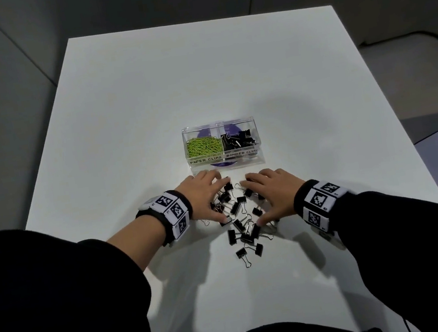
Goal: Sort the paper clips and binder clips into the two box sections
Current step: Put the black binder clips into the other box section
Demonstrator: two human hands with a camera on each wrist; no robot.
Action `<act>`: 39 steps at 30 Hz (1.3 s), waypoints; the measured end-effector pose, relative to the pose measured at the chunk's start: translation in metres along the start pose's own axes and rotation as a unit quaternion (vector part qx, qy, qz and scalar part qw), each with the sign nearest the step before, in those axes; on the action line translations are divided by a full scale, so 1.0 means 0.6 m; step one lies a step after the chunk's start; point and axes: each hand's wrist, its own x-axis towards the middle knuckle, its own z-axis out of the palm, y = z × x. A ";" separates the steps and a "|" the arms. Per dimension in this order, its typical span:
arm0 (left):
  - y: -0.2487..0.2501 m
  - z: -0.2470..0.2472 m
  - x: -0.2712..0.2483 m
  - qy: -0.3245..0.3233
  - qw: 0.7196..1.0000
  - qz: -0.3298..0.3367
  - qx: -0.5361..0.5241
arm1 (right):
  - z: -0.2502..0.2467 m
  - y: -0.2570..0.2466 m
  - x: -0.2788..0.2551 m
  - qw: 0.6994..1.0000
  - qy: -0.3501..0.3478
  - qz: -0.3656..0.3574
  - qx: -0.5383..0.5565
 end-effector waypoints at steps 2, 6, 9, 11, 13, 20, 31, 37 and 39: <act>-0.004 0.007 -0.009 -0.013 1.000 0.006 -0.003 | 0.003 0.004 -0.010 0.999 -0.024 0.002 -0.031; -0.006 0.024 -0.030 -0.018 0.998 -0.003 -0.055 | 0.015 0.004 -0.021 0.998 -0.036 0.025 -0.051; -0.006 0.030 -0.041 -0.023 0.991 -0.029 -0.128 | 0.023 0.001 -0.026 0.997 -0.025 0.069 0.025; -0.004 0.033 -0.044 -0.016 0.983 -0.041 -0.177 | 0.026 -0.002 -0.028 0.992 -0.025 0.093 0.080; 0.002 0.038 -0.046 -0.003 0.976 -0.052 -0.213 | 0.030 -0.006 -0.030 0.988 -0.024 0.102 0.113; 0.026 0.039 -0.033 0.002 0.971 -0.059 -0.233 | 0.028 -0.024 -0.018 0.982 0.011 0.111 0.153; 0.044 0.027 -0.023 0.039 0.974 -0.084 -0.208 | 0.027 -0.055 0.013 0.985 0.054 0.134 0.091; 0.038 0.028 -0.024 0.062 0.976 -0.092 -0.187 | 0.028 -0.060 0.016 0.986 0.095 0.128 0.047; 0.031 0.026 -0.024 0.064 0.974 -0.093 -0.195 | 0.024 -0.055 0.014 0.987 0.094 0.117 0.050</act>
